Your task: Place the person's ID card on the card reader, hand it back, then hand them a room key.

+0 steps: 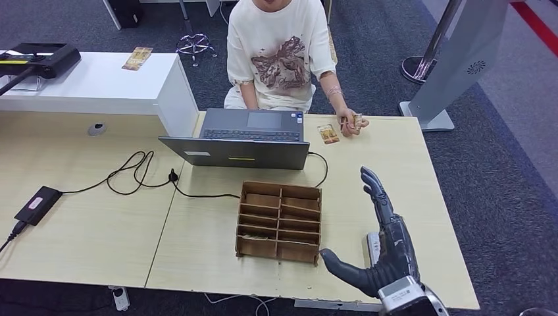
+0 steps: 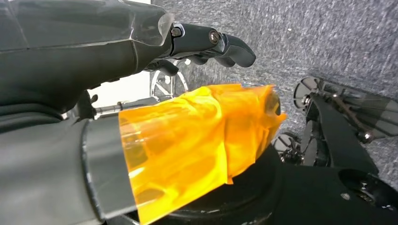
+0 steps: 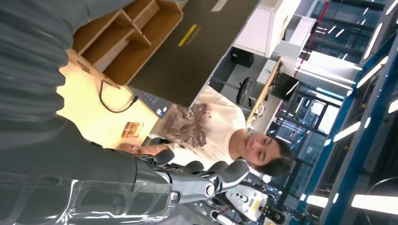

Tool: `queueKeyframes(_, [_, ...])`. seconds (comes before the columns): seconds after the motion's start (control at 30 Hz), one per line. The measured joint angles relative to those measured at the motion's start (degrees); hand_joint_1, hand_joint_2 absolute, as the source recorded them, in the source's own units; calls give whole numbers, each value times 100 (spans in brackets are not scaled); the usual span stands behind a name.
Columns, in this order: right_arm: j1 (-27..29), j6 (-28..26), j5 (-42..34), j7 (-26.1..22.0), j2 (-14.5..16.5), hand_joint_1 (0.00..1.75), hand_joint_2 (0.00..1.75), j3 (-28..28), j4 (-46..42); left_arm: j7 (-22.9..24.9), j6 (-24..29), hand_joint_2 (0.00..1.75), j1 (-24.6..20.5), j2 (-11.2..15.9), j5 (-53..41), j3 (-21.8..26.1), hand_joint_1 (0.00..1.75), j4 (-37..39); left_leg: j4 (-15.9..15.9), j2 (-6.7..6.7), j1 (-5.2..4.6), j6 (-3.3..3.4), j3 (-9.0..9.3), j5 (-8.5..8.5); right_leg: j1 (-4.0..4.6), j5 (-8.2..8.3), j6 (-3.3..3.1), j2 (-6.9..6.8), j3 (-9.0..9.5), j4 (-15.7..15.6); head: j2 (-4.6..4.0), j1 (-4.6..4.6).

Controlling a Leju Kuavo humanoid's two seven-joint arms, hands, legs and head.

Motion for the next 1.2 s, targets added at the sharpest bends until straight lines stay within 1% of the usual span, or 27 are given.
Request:
queueKeyframes(0.1, [209,-261,333,45,13,0,175,38,-77,41,54,0,2,-20,-51,10,0,0,0,1,0,0,0,0,0,0,0,0,2,0,-1,1])
queueKeyframes(0.2, [296,-626,1036,195,71,0,175,48,-107,94,86,0,2,-33,-101,10,0,0,0,5,0,0,2,0,-1,1,0,3,2,0,1,1])
queueKeyframes(0.37, [342,-604,1468,422,111,0,175,288,-90,135,44,0,1,-38,-168,10,0,0,0,8,0,0,4,0,0,1,-1,5,3,1,0,1])
queueKeyframes(0.5, [438,-926,2114,663,-11,0,175,634,52,133,-2,0,1,-9,-218,7,0,0,0,8,0,0,3,0,0,1,-1,7,2,2,0,-1])
queueKeyframes(0.57, [437,-1092,2466,902,-105,0,175,777,140,124,-10,0,-1,7,-217,3,0,0,0,9,0,0,3,0,0,1,-1,8,2,1,0,0])
queueKeyframes(0.63, [436,-1226,3068,1328,-199,0,175,900,233,105,-8,0,0,17,-187,-1,0,0,0,9,0,0,2,0,0,1,-1,7,2,1,0,1])
queueKeyframes(0.77, [430,-1433,4955,2600,-360,0,175,1166,456,64,34,0,-2,17,-100,0,0,0,0,9,0,0,2,0,0,1,0,7,2,0,1,1])
queueKeyframes(0.8, [423,-1436,5300,2845,-385,0,175,1232,516,60,47,0,-2,15,-86,-1,0,0,0,9,0,0,2,0,0,1,0,7,2,1,1,1])
queueKeyframes(0.87, [393,-1369,5761,3206,-426,0,175,1335,624,47,63,0,-3,13,-58,0,0,0,0,9,0,0,2,0,0,1,0,7,3,1,1,1])
queueKeyframes(1.0, [267,-1143,6184,3605,-493,0,175,1445,800,15,76,0,-6,2,-8,2,0,0,0,9,0,0,4,0,0,1,-1,7,4,1,1,1])
queueKeyframes(1.2, [164,-811,6187,3785,-509,0,175,1478,1065,15,88,0,-11,-14,13,2,0,0,0,8,0,0,4,0,0,1,-1,5,5,2,0,0])
